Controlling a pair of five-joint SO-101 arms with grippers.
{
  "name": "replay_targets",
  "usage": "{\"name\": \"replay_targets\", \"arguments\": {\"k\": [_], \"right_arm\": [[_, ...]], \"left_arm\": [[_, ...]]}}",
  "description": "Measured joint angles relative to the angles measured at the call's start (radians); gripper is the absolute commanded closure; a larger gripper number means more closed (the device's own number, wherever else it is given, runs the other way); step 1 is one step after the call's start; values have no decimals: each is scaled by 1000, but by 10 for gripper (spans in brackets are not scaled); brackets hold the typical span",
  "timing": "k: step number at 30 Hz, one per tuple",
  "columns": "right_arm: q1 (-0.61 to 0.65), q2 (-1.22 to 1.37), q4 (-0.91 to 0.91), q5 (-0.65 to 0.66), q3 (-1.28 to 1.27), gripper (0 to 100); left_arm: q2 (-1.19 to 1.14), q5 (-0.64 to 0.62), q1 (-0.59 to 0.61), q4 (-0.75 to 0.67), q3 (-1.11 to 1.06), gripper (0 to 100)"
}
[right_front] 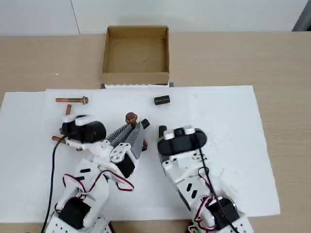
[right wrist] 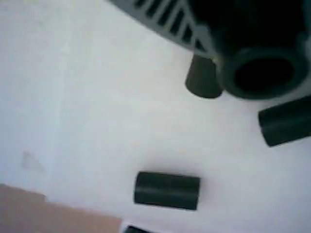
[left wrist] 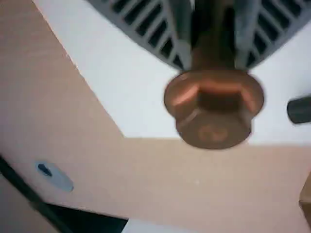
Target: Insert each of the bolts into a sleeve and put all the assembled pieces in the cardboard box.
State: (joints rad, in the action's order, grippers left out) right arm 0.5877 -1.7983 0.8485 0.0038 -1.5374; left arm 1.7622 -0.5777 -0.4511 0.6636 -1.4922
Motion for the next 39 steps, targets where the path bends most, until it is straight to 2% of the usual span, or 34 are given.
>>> {"name": "replay_targets", "arguments": {"k": [6,9,12,21,26,39], "right_arm": [[87,2,-106,72,-72,995],[101,2,-146,100,-100,995],[103,2,-166,123,-106,995],[103,2,-221,169,-109,995],[103,2,-256,198,-109,995],[68,2,-256,201,-109,995]], "left_arm": [[32,21,26,-149,-60,995],[32,44,25,-247,-92,995],[32,54,28,-285,-101,995],[32,55,29,-292,-104,995],[32,55,-23,-281,-106,995],[32,57,-40,-278,-110,995]]}}
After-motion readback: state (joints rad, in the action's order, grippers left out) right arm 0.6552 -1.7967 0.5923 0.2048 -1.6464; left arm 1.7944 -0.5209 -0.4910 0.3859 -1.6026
